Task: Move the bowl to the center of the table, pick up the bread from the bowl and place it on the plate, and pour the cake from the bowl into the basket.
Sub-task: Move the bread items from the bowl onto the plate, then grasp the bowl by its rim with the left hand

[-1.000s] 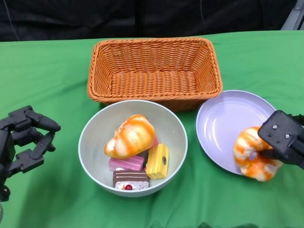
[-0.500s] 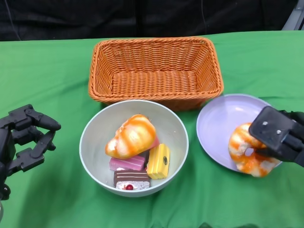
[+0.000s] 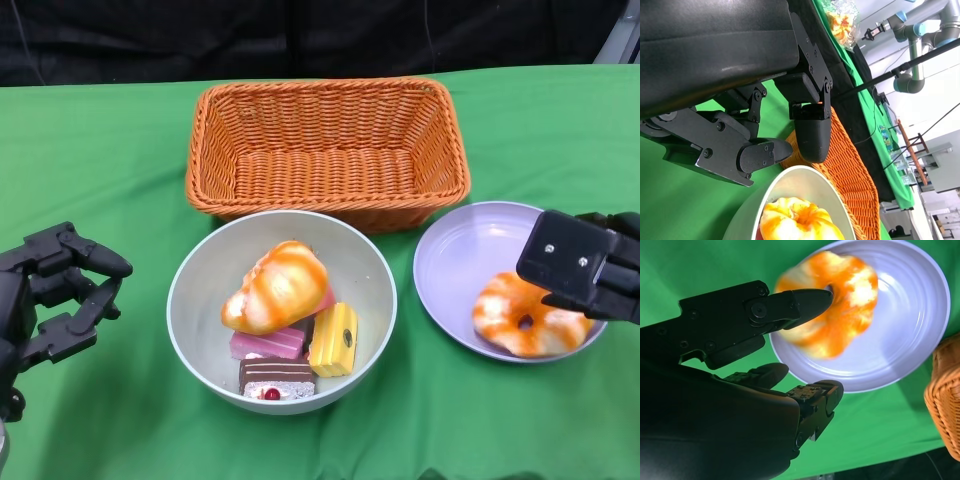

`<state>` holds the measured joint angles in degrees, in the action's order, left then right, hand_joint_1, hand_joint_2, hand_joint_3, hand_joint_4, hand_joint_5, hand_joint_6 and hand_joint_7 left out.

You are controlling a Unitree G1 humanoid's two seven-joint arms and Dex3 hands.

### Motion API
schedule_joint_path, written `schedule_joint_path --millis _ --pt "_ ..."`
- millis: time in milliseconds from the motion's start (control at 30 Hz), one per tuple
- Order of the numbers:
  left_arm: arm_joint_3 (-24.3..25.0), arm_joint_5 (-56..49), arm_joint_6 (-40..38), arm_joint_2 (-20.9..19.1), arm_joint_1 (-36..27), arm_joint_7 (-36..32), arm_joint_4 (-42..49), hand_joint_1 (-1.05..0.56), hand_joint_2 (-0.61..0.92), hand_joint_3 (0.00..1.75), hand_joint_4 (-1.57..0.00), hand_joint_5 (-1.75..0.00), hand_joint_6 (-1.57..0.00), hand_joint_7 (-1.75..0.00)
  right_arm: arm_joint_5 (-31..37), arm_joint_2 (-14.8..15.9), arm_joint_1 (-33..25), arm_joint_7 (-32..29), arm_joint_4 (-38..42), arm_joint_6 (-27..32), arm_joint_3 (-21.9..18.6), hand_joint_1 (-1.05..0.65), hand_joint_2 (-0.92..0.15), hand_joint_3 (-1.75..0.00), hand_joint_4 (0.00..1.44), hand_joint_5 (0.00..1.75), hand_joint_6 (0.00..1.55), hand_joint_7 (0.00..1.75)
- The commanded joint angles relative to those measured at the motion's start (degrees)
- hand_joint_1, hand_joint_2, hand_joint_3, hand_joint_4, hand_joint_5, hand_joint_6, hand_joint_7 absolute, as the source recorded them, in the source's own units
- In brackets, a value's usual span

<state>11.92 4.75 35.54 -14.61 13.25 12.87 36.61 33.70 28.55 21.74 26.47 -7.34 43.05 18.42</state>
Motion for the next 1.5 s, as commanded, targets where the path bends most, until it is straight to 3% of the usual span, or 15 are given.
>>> schedule_joint_path --millis 33,233,433,533,667,767,933,1333,1500 --pt "0.1 -0.5 0.2 -1.3 0.7 -0.6 0.2 -0.04 0.75 0.69 -0.83 -1.43 -0.81 -1.15 0.5 1.0 -0.1 -0.2 -1.5 -0.4 -0.6 -0.76 -0.92 -0.25 0.28 0.00 0.21 0.00" --pt "0.1 -0.6 0.8 -1.2 0.9 -0.5 0.9 -0.03 0.73 0.73 -0.83 -1.43 -0.81 -1.14 -0.2 -1.8 -2.7 -7.1 -1.9 -4.5 -3.3 -0.77 -0.92 -0.20 0.22 0.00 0.18 0.00" --pt "0.1 -0.5 1.4 -1.2 0.6 -0.4 0.8 -0.06 0.72 0.74 -0.82 -1.44 -0.81 -1.14 -3.7 -6.3 -8.3 -18.1 -6.0 -18.0 -7.5 -0.71 -0.92 -0.16 0.34 0.06 0.29 0.05" --pt "0.1 -0.7 1.5 -1.3 0.6 -0.5 0.7 -0.06 0.72 0.73 -0.80 -1.44 -0.80 -1.14 -4.4 -7.4 -10.4 -19.6 -9.7 -23.3 -7.5 -0.70 -0.92 -0.16 0.42 0.10 0.35 0.06" --pt "0.1 -0.8 1.5 -1.3 0.5 -0.5 0.7 -0.06 0.73 0.72 -0.80 -1.44 -0.79 -1.15 -4.1 -8.0 -11.3 -19.5 -10.6 -25.6 -7.9 -0.70 -0.92 -0.16 0.45 0.11 0.37 0.06" --pt "0.1 -0.9 0.5 -1.1 0.7 -1.1 0.4 -0.06 0.73 0.71 -0.81 -1.44 -0.79 -1.15 -3.9 -8.4 -11.8 -20.0 -15.7 -36.6 -3.2 -0.70 -0.92 -0.11 0.50 0.09 0.45 0.05" --pt "0.0 -0.4 0.9 -1.0 0.7 -0.8 0.3 -0.05 0.74 0.71 -0.81 -1.44 -0.80 -1.14 -1.3 -9.8 -10.8 -19.8 -15.8 -42.9 0.1 -0.68 -0.92 -0.04 0.55 0.08 0.52 0.04" --pt "-0.1 -0.5 0.7 -0.8 -0.2 -1.3 -1.2 -0.05 0.74 0.70 -0.80 -1.43 -0.81 -1.11 5.7 -15.3 -2.7 -14.7 -6.8 -43.5 8.6 -0.73 -0.92 -0.08 0.56 0.03 0.53 0.00" --pt "-0.1 -1.2 0.4 -0.9 -0.4 -2.1 -1.6 -0.05 0.75 0.68 -0.81 -1.43 -0.82 -1.09 9.7 -16.5 0.8 -18.5 0.7 -47.1 10.8 -0.74 -0.92 -0.07 0.58 0.04 0.53 0.00"
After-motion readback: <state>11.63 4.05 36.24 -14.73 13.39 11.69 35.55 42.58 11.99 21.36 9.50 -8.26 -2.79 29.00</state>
